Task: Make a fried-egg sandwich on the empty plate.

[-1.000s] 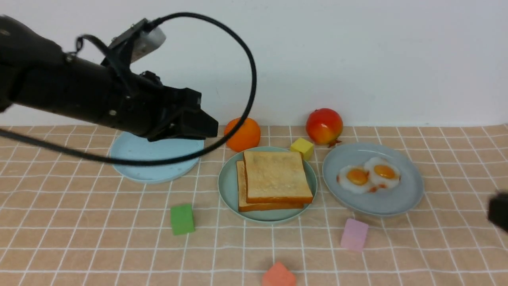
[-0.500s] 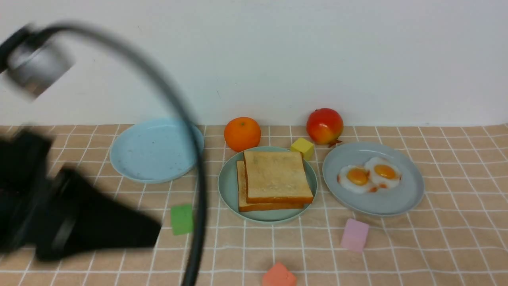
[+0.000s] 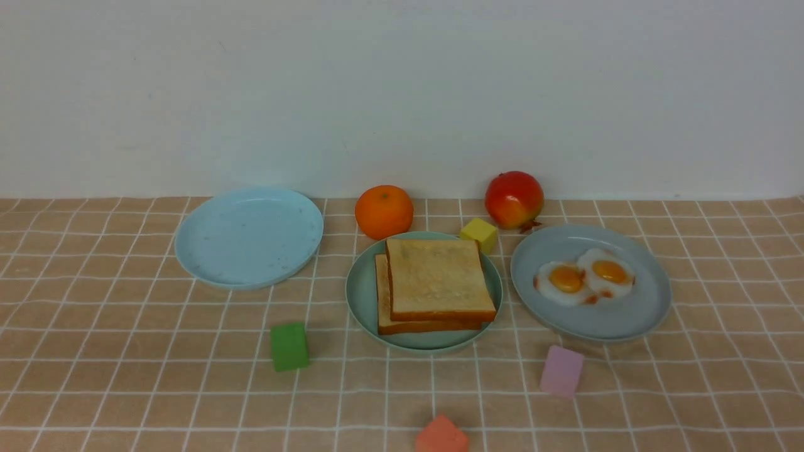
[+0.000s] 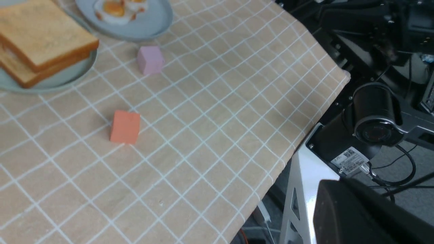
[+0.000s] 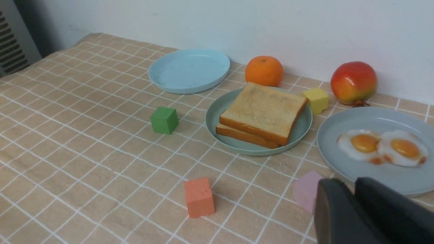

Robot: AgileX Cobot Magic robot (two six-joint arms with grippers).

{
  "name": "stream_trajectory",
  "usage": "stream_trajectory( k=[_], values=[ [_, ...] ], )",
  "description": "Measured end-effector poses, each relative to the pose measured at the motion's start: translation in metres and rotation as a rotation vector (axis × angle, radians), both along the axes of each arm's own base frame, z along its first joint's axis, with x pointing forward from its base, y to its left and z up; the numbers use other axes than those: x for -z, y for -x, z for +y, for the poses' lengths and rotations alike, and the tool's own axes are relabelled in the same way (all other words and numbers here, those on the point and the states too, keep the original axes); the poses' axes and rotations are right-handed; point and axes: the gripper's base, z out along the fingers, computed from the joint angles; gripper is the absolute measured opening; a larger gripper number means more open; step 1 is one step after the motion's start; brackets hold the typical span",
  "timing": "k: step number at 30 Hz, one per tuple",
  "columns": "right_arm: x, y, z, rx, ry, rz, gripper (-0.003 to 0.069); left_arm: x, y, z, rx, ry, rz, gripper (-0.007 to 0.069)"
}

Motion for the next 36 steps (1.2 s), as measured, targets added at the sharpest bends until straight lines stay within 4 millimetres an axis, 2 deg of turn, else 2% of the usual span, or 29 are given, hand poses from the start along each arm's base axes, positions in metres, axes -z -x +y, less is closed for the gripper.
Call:
stream_trajectory(
  k=[8,12,13,14,16,18,21,25,26,30,31,33,34,36],
  values=[
    [0.0,0.0,0.0,0.0,0.0,0.0,0.0116,0.001,0.003,0.001,-0.006,-0.008,-0.012,-0.0013],
    [0.0,0.0,0.0,0.0,0.0,0.0,0.0118,0.013,0.003,0.009,-0.06,-0.111,-0.091,-0.0013],
    [0.0,0.0,0.0,0.0,0.0,-0.001,0.0119,0.015,0.005,0.015,-0.121,-0.13,-0.168,-0.0013],
    [0.0,0.0,0.0,0.0,0.0,-0.001,0.0119,0.015,0.005,0.015,-0.125,-0.136,-0.169,-0.0013],
    [0.0,0.0,0.0,0.001,-0.001,-0.002,0.0119,0.02,0.005,0.026,-0.289,-0.109,-0.271,-0.0013],
    [0.0,0.0,0.0,0.001,-0.001,-0.002,0.0121,0.029,0.003,0.035,-0.416,-0.077,-0.299,-0.0013],
    [0.0,0.0,0.0,0.001,-0.001,-0.002,0.0125,0.05,-0.002,0.047,-0.593,-0.04,-0.309,-0.0013],
    [0.0,0.0,0.0,0.001,-0.001,-0.002,0.0129,0.095,-0.011,0.06,-0.772,-0.005,-0.313,-0.0013],
    [0.0,0.0,0.0,0.001,-0.001,-0.002,0.013,0.102,-0.012,0.061,-0.787,0.004,-0.309,-0.0013],
    [0.0,0.0,0.0,0.001,-0.001,-0.002,0.0137,0.152,-0.02,0.062,-0.837,0.045,-0.277,-0.001],
    [0.0,0.0,0.0,0.001,-0.001,-0.002,0.0137,0.154,-0.02,0.062,-0.838,0.052,-0.282,-0.001],
    [0.0,0.0,0.0,0.001,-0.001,-0.003,0.0141,0.185,-0.027,0.06,-0.839,0.04,-0.249,-0.0007],
    [0.0,0.0,0.0,0.001,-0.001,-0.003,0.0141,0.187,-0.027,0.06,-0.839,0.039,-0.247,-0.0006],
    [0.0,0.0,0.0,0.001,-0.001,-0.003,0.0144,0.217,-0.031,0.061,-0.86,0.0,-0.192,-0.0003]
  ],
)
